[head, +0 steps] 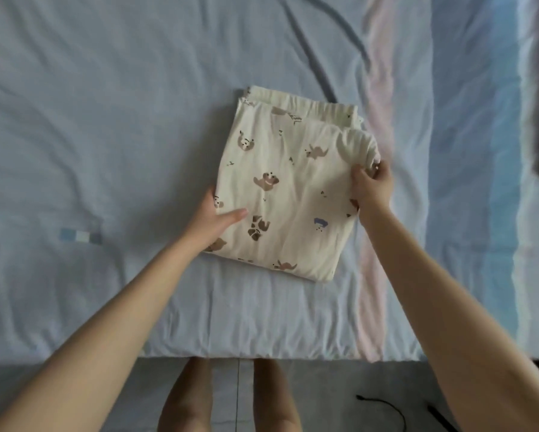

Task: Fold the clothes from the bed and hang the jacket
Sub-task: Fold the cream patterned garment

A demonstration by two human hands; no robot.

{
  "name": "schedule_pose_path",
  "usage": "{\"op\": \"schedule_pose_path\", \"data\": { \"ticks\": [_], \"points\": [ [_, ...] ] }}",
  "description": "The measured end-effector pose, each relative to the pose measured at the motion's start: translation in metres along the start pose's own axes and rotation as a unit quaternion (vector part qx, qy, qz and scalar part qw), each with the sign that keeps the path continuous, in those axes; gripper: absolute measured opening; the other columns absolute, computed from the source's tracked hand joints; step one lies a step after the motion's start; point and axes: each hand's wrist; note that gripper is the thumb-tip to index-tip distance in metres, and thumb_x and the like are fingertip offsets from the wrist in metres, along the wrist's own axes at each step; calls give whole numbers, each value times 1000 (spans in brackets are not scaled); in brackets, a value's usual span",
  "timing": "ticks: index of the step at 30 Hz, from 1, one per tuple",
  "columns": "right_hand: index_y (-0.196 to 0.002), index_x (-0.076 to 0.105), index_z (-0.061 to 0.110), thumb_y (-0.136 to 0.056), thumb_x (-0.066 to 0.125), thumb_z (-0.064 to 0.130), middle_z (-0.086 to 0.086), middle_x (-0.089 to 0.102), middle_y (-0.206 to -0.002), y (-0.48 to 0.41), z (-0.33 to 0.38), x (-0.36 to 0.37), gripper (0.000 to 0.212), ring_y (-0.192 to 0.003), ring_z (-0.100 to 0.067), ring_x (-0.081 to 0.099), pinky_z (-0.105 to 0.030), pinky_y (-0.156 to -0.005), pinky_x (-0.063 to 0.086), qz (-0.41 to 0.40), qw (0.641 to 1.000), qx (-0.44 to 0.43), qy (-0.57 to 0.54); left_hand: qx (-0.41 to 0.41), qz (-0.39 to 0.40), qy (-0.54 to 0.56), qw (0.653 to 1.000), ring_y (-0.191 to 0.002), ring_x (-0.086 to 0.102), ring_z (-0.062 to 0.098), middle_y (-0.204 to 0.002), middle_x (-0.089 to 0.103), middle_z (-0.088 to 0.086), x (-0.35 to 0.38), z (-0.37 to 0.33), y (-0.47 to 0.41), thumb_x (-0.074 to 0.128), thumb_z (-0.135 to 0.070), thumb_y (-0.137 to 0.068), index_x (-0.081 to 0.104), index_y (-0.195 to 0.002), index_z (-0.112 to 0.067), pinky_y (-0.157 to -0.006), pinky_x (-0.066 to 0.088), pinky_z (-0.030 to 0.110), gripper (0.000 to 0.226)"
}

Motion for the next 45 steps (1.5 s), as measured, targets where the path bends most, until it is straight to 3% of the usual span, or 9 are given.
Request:
{"op": "schedule_pose_path", "data": {
  "ticks": [4,9,15,19,25,32,36,40,45],
  "points": [
    [-80,46,29,-82,53,7,13,47,-74,-5,17,0,23,-66,-1,44,-19,-65,41,-15,990,-139,-18,84,-30,20,996,-99,54,-11,-116,56,-9,4,-4,-1,66,-4,-86,39,-132,-11,-87,44,7,54],
    [-88,46,20,-85,56,14,7,51,-80,-39,13,14,12,-73,-10,49,-37,-78,49,-44,998,-45,24,66,-73,16,995,-99,61,2,-109,59,-10,14,0,-20,61,-18,-91,44,-127,-14,-71,45,6,40],
    [-124,42,15,-95,50,44,4,53,-117,-22,5,21,42,-106,-14,53,-24,-88,41,30,999,44,8,34,-144,-39,988,-105,59,20,-112,60,-1,23,11,-17,57,-39,-92,48,-119,-13,-87,43,31,38],
    [-134,37,13,-77,74,36,1,52,-127,15,-26,13,72,-113,-13,55,-30,-92,49,93,995,14,30,3,-147,-18,989,-83,61,-3,-96,61,-12,22,21,9,68,-32,-87,48,-106,-22,-73,47,19,30],
    [-101,49,18,-86,58,6,-4,57,-107,5,-28,2,21,-98,-17,56,-32,-89,47,102,987,-111,63,78,-117,-23,990,-45,45,-1,-56,53,-8,23,25,20,65,-11,-88,49,-86,-26,-47,37,17,22],
    [-108,47,13,-93,56,40,4,53,-95,-11,-36,0,32,-91,-14,52,-24,-78,41,11,998,46,40,18,-246,-65,967,-97,60,26,-104,61,1,52,30,4,61,-39,-73,51,-113,-15,-80,48,37,48],
    [-133,44,22,-92,60,35,14,56,-119,7,-28,-7,46,-105,0,56,-11,-78,46,175,984,31,-7,-19,-276,-88,957,-117,45,30,-128,44,15,51,34,3,59,-54,-62,45,-133,-10,-101,35,37,84],
    [-105,61,29,-78,77,20,7,69,-111,29,-26,-17,33,-104,-13,66,-24,-79,52,211,976,44,15,-53,-129,-92,986,-82,59,22,-78,59,-2,31,38,2,77,-51,-69,59,-88,-10,-78,47,33,48],
    [-125,57,9,-83,65,11,-13,66,-119,100,9,23,43,-106,-31,65,-45,-84,56,252,954,109,-118,-17,-75,125,989,-38,35,-1,-39,39,-14,-64,0,36,78,-30,-61,44,-49,-22,-43,28,15,38]
  ]
}}
Point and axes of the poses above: each hand's wrist, its own y-axis away from the middle knuckle, its own x-axis out of the palm, z = x × y
